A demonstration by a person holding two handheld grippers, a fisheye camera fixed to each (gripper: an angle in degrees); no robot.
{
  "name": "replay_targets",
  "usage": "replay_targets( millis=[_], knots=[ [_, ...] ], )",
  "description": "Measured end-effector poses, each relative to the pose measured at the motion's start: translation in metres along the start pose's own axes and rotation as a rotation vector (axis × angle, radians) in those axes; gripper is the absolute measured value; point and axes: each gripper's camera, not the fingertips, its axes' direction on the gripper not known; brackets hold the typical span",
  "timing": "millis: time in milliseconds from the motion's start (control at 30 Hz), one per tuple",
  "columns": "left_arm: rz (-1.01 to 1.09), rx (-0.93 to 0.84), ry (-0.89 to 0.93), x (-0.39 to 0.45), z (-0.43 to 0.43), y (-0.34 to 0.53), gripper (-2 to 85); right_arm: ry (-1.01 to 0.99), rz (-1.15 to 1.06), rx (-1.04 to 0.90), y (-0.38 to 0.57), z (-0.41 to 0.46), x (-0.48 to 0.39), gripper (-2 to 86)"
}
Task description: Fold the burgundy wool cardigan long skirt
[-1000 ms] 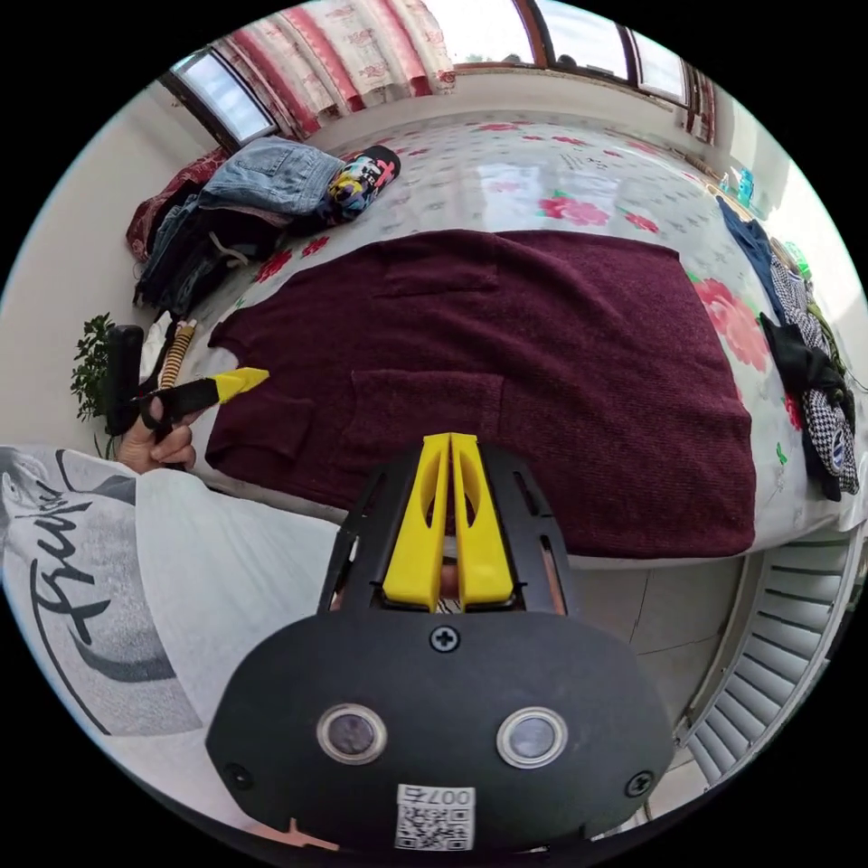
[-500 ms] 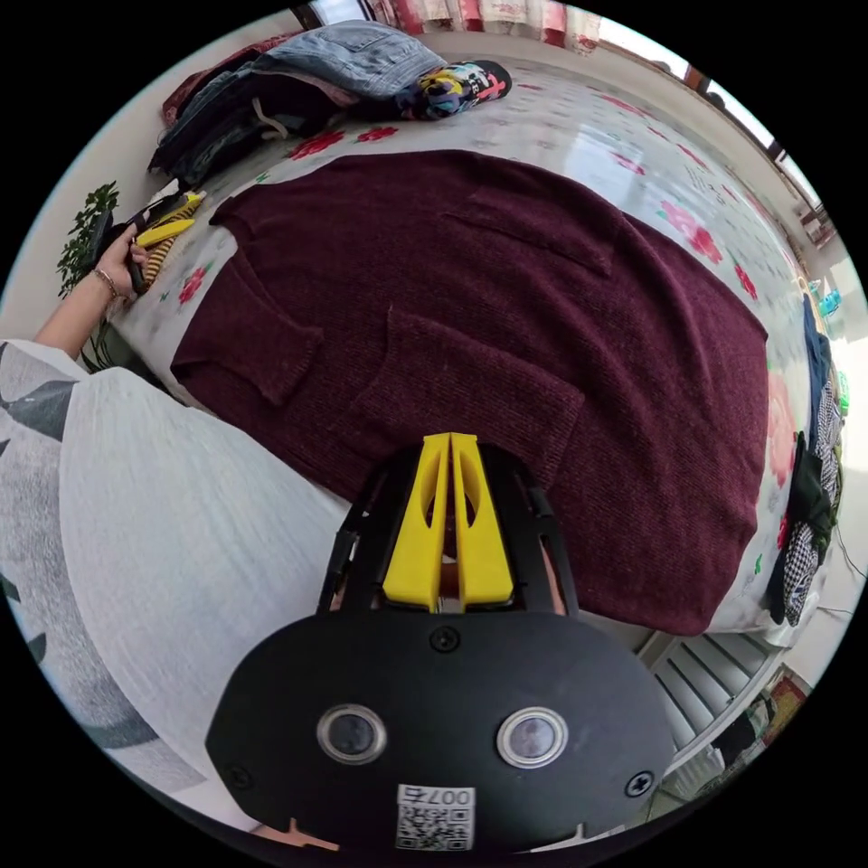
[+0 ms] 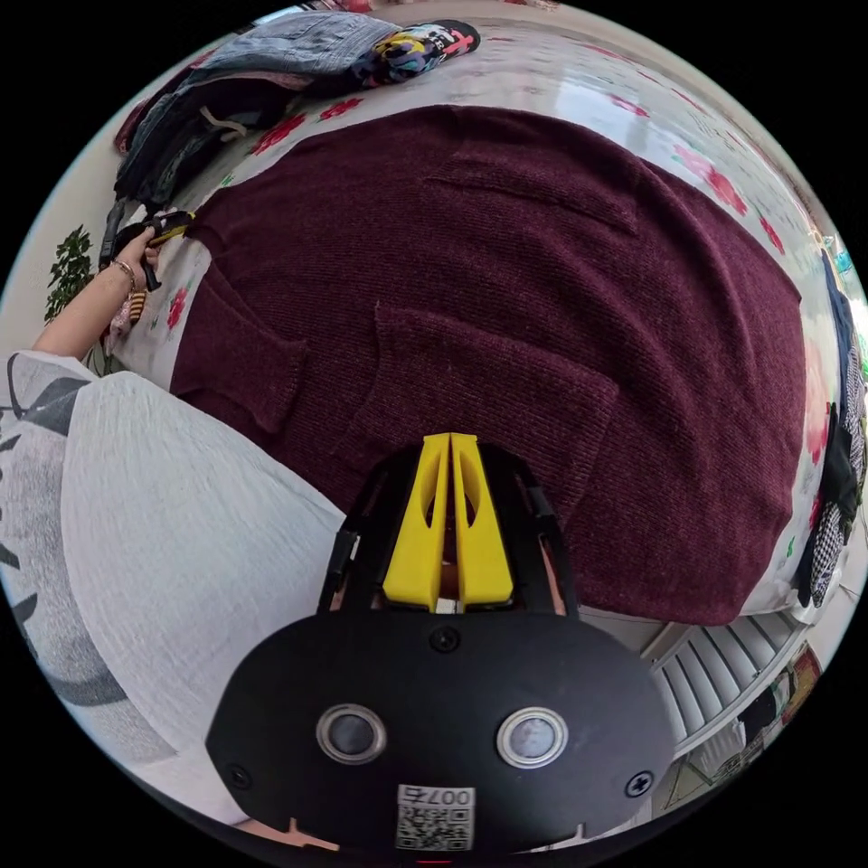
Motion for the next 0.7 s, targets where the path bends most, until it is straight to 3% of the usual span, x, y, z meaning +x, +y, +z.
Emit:
replay_targets(
  millis=[133, 200, 367, 433, 567, 700],
  knots=[
    [0.012, 0.093, 0.374, 0.005, -0.027, -0.002, -0.5, 0.006, -0.026, -0.015, -0.006, 0.007, 0.007, -0.3],
    [0.082, 0.144, 0.476, 0.027, -0.050, -0.001, -0.5, 0.006, -0.033, -0.022, -0.008, 0.009, 0.011, -0.3],
    [0.390, 0.159, 0.770, 0.145, -0.086, 0.023, 0.5, 0.003, -0.033, -0.003, -0.004, 0.013, 0.027, -0.2],
    [0.516, 0.088, 0.833, 0.191, -0.072, 0.038, 2.4, -0.005, -0.015, 0.011, 0.000, 0.012, 0.034, -0.2],
    [0.674, -0.185, 0.739, 0.259, -0.004, 0.079, 10.7, -0.055, 0.013, 0.112, 0.014, -0.005, 0.046, 0.4],
    [0.627, -0.147, 0.734, 0.246, 0.000, 0.101, 11.6, -0.126, -0.019, 0.205, 0.025, -0.023, 0.051, 1.3]
  ],
)
